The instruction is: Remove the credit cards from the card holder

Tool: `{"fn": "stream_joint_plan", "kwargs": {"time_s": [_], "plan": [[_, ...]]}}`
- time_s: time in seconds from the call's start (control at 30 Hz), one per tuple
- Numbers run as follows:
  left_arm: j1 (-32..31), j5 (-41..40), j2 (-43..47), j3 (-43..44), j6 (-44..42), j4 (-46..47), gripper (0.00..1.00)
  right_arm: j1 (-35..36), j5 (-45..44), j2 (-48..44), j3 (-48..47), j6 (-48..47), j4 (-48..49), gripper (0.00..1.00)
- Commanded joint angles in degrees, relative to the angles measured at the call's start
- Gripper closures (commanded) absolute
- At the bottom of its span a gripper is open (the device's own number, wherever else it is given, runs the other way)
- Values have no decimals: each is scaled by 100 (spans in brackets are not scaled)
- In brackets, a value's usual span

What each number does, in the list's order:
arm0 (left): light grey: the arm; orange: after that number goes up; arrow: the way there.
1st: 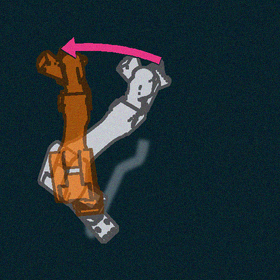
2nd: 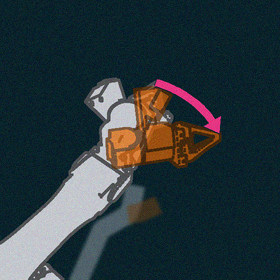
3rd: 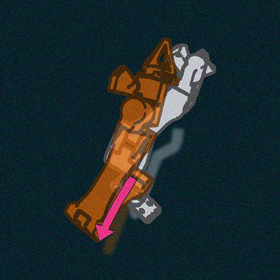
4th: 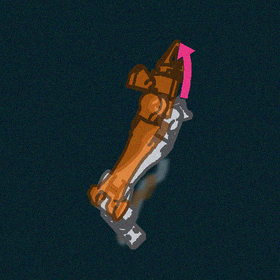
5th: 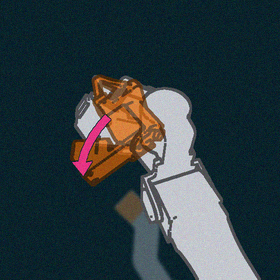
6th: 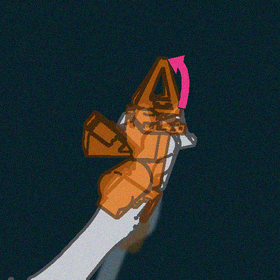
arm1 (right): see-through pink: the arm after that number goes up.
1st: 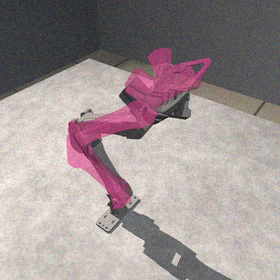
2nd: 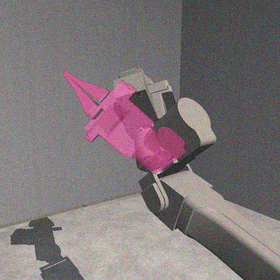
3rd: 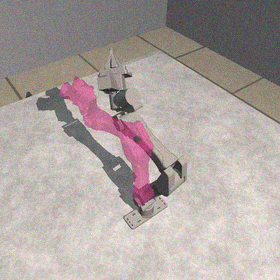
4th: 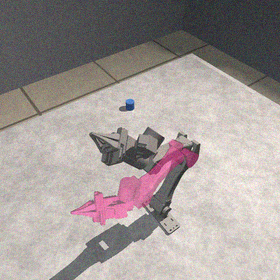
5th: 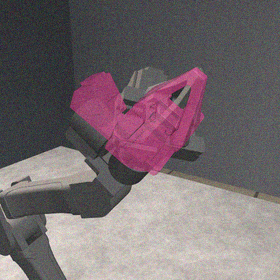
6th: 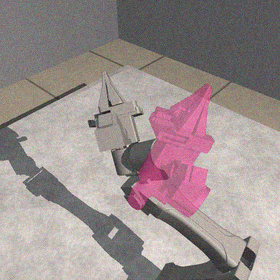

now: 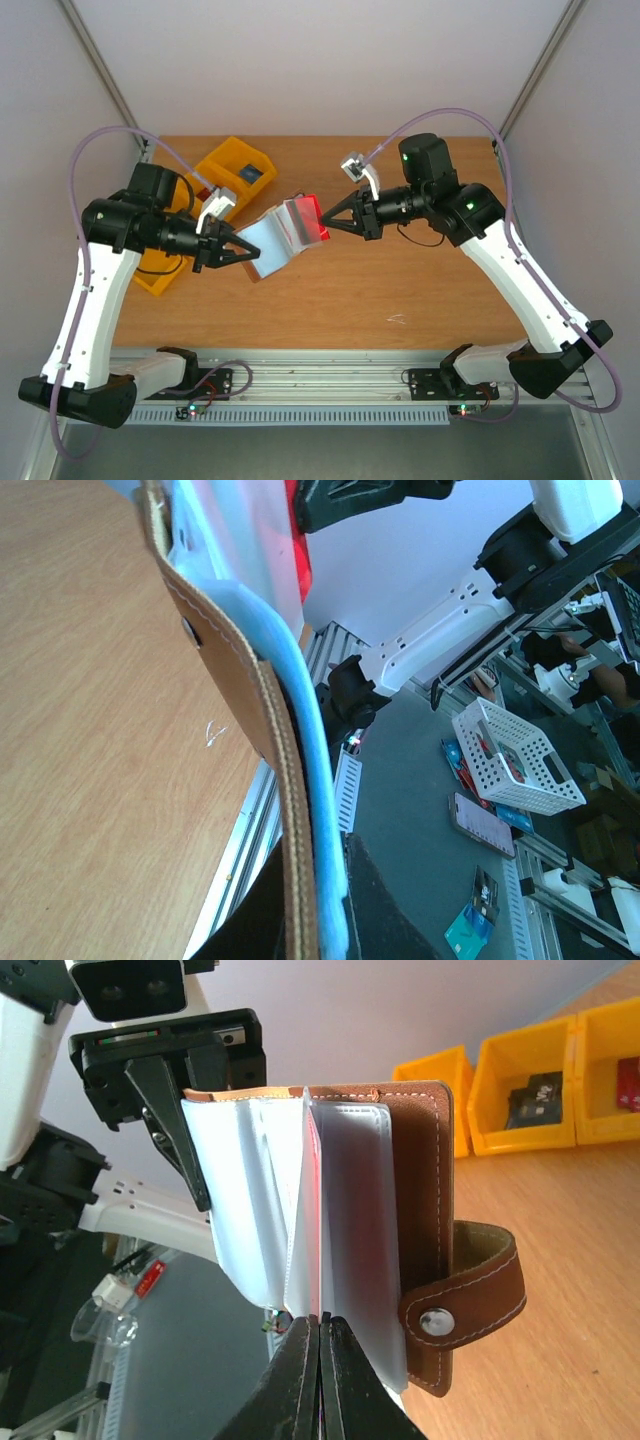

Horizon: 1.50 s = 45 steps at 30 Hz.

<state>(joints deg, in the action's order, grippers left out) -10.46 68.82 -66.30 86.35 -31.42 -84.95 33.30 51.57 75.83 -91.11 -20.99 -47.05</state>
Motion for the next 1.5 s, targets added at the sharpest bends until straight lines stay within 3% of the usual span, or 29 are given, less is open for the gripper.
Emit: {"fn": "stream_joint_plan", "kwargs": {"time_s": [0.0, 0.37, 0.5, 0.6, 0.73, 1.0, 1.07, 1.2, 1.27, 1.37, 1.47], "plan": [[-11, -53, 118, -294, 113, 299, 100, -118, -420, -189, -17, -314, -364, 99], [-29, -428, -93, -1427, 640, 1257, 100, -631, -1461, -317, -232, -604, -1517, 99], [-330, -502, -538, -1890, 1101, 2139, 100, -634, -1792, -237, -352, -524, -1719, 99], [-868, -469, -1240, -2085, 1457, 2785, 100, -632, -1909, -187, -549, -489, -1843, 99], [-1237, -307, -2558, -1826, 1202, 3087, 100, -632, -2030, -107, -678, -451, -1947, 99], [-1260, -754, -4737, -996, -122, 2538, 100, -640, -2016, -73, -505, -193, -1952, 99], [-1238, -969, -5009, -1003, -217, 2505, 88, -640, -2008, -40, -531, -110, -1905, 99], [-1077, -1017, -5253, -968, -647, 2165, 29, -647, -1892, 76, -732, -16, -1711, 99], [-890, -1114, -5082, -999, -691, 2236, 12, -673, -1700, 170, -874, 26, -1527, 99], [-491, -1233, -4459, -1034, -502, 2450, 1, -702, -1507, 338, -1189, 194, -1132, 99], [-170, -1416, -3678, -812, -471, 2230, 1, -702, -1280, 444, -1426, 311, -536, 99]]}}
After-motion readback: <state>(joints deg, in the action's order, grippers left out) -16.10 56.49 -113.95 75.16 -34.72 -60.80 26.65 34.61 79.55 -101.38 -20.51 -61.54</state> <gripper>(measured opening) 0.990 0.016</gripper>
